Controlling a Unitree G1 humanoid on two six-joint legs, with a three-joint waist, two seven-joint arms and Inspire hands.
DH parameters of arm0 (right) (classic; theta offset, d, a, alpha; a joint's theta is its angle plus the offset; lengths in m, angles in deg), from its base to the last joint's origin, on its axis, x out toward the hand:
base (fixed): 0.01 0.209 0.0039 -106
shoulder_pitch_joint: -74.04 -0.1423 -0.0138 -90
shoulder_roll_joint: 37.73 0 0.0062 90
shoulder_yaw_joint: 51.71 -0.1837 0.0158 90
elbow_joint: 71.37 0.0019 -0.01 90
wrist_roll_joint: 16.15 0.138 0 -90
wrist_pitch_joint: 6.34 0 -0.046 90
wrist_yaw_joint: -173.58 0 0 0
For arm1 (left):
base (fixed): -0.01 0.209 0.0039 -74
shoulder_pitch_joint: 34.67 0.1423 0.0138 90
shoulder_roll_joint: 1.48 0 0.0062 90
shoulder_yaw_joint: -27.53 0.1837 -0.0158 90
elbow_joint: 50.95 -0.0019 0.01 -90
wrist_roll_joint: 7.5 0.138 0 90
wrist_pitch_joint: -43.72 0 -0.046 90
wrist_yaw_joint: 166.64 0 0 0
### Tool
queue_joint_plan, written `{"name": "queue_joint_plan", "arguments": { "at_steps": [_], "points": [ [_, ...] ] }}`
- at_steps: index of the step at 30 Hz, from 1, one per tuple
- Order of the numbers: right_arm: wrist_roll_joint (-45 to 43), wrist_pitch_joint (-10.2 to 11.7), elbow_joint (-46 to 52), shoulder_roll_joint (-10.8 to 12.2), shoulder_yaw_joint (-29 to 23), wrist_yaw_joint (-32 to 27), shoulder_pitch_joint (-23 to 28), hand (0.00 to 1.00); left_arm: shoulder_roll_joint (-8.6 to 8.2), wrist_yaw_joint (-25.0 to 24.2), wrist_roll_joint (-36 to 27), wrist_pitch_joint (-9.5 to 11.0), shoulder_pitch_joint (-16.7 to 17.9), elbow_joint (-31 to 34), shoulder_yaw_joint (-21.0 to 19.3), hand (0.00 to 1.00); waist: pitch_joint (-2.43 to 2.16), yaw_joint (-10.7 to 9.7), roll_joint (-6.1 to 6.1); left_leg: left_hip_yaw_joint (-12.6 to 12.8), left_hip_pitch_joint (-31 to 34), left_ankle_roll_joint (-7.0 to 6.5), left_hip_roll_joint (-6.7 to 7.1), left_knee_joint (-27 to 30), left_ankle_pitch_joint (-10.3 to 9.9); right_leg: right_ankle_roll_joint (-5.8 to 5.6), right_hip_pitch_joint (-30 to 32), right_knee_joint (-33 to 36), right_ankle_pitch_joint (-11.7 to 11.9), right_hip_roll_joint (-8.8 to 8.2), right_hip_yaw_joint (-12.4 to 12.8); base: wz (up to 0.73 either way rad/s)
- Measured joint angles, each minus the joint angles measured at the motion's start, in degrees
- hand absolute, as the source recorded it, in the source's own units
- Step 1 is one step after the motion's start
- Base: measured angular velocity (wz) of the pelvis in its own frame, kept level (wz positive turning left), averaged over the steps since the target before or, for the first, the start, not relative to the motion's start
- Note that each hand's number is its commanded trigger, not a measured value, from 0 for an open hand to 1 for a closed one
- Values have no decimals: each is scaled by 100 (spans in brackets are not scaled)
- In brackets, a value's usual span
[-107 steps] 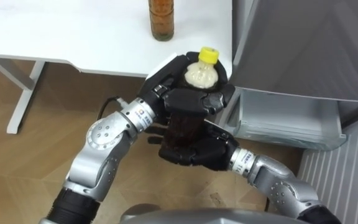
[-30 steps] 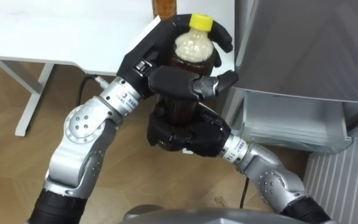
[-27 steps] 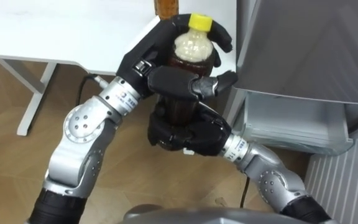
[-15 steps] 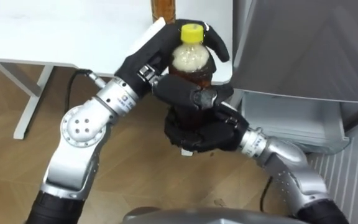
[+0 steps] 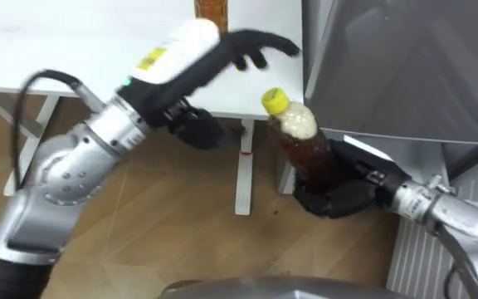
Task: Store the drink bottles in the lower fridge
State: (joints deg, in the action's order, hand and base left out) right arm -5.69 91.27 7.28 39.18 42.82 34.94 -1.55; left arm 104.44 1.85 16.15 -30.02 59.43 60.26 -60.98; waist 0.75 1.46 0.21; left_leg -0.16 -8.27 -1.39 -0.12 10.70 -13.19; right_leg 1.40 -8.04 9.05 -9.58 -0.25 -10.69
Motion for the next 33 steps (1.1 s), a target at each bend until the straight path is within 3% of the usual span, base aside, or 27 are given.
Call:
{"name": "queue_joint_plan", "arguments": {
  "at_steps": [2,4,8,15,22,26,29,33],
  "points": [
    [2,-174,-79,-101,-85,-6,5,100,34,264,319,-117,2,-24,-108,0,6,-31,-6,17,-1,0,0,-31,0,0,21,6,-1,21,69,-9],
    [31,-215,-94,-100,-88,-8,3,100,34,397,355,-126,65,-61,-96,0,4,-34,-9,76,-7,0,0,-41,0,1,40,5,-1,35,108,-12],
    [52,-222,-99,-100,-87,7,4,100,33,699,352,-125,300,-66,-112,0,5,-80,-11,139,20,1,-1,-43,1,2,80,5,0,34,121,-4],
    [60,-221,-120,-93,-95,13,40,100,17,1129,345,-112,331,-92,-252,0,3,-58,-41,106,56,1,-10,-33,1,-1,79,-33,-1,36,102,0],
    [53,-222,-396,-54,-497,105,244,100,-6,1827,140,260,343,-22,-1428,0,-12,105,-28,127,58,1,-23,-28,1,0,109,-31,-1,20,44,0],
    [54,-221,-476,112,-853,61,592,100,-201,2566,101,426,622,-42,-2247,0,-40,220,11,131,-6,1,-24,-35,0,0,53,-30,-1,21,106,-5],
    [46,-274,-681,188,-882,52,597,100,-316,3031,-39,451,757,-186,-2599,0,-39,226,8,112,-5,1,-22,-42,0,0,36,-22,-1,25,106,1],
    [45,-389,-673,191,-861,10,703,100,-415,3375,-775,469,888,-608,-2643,0,-41,368,18,113,-36,1,-16,-69,-1,0,64,-19,-5,34,122,-1]
  ]
}}
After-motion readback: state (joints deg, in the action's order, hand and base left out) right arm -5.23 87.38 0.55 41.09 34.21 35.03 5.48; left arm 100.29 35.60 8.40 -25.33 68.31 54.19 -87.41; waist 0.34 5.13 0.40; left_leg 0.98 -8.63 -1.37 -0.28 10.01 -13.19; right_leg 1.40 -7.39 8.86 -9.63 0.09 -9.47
